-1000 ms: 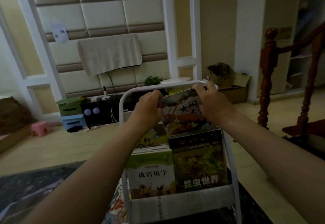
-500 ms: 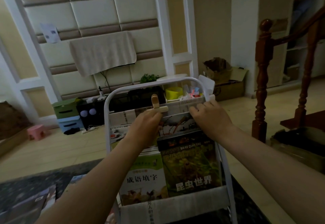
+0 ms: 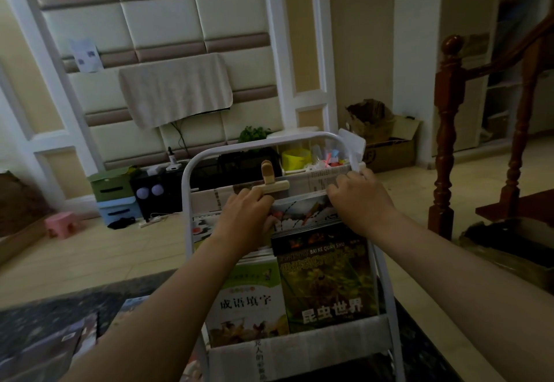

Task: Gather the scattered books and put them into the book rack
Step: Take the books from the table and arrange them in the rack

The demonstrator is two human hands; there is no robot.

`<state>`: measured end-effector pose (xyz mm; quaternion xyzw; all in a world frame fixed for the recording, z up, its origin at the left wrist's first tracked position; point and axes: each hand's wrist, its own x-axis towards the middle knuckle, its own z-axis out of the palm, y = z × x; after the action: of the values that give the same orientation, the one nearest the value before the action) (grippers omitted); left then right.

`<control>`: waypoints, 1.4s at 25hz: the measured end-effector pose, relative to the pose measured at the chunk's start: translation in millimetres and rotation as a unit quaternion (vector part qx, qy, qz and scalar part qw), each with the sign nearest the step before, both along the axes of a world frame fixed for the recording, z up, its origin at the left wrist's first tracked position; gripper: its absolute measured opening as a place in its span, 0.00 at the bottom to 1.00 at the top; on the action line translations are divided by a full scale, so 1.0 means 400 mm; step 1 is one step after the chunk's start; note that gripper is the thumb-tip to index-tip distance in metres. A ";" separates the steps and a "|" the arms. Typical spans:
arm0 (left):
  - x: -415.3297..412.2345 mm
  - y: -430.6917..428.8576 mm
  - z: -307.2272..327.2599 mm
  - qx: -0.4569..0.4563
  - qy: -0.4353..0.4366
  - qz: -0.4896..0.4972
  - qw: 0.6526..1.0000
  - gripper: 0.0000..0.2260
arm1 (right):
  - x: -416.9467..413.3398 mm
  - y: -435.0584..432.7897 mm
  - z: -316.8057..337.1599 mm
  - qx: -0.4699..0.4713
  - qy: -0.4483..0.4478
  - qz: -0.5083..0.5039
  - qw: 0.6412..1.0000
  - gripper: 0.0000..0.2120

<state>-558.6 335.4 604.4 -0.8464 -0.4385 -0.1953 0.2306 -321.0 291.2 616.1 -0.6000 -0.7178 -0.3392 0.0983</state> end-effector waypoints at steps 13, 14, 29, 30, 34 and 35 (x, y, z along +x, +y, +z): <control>-0.397 -0.193 0.046 0.006 -0.102 0.075 0.992 0.13 | -0.484 -0.131 0.069 -0.071 0.118 0.195 0.971 0.13; -0.440 -0.213 0.035 0.003 -0.107 0.085 0.991 0.13 | -0.534 -0.141 0.057 -0.077 0.121 0.206 0.968 0.13; -0.886 -0.413 -0.469 -0.267 -0.255 0.287 0.884 0.14 | -1.028 -0.151 -0.473 -0.466 0.096 0.151 0.866 0.35; -0.887 -0.423 -0.518 -0.302 -0.270 0.298 0.864 0.16 | -1.041 -0.148 -0.510 -0.492 0.091 0.137 0.855 0.40; -0.889 -0.433 -0.637 -0.388 -0.304 0.333 0.804 0.20 | -1.076 -0.136 -0.600 -0.554 0.053 0.098 0.825 0.52; -0.895 -0.426 -0.649 -0.385 -0.322 0.339 0.796 0.21 | -1.079 -0.136 -0.611 -0.561 0.040 0.086 0.822 0.54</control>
<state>-916.8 165.1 345.0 -0.5513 -0.7850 -0.1810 -0.2170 -752.6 236.8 371.5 -0.5001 -0.8283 0.1569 -0.1978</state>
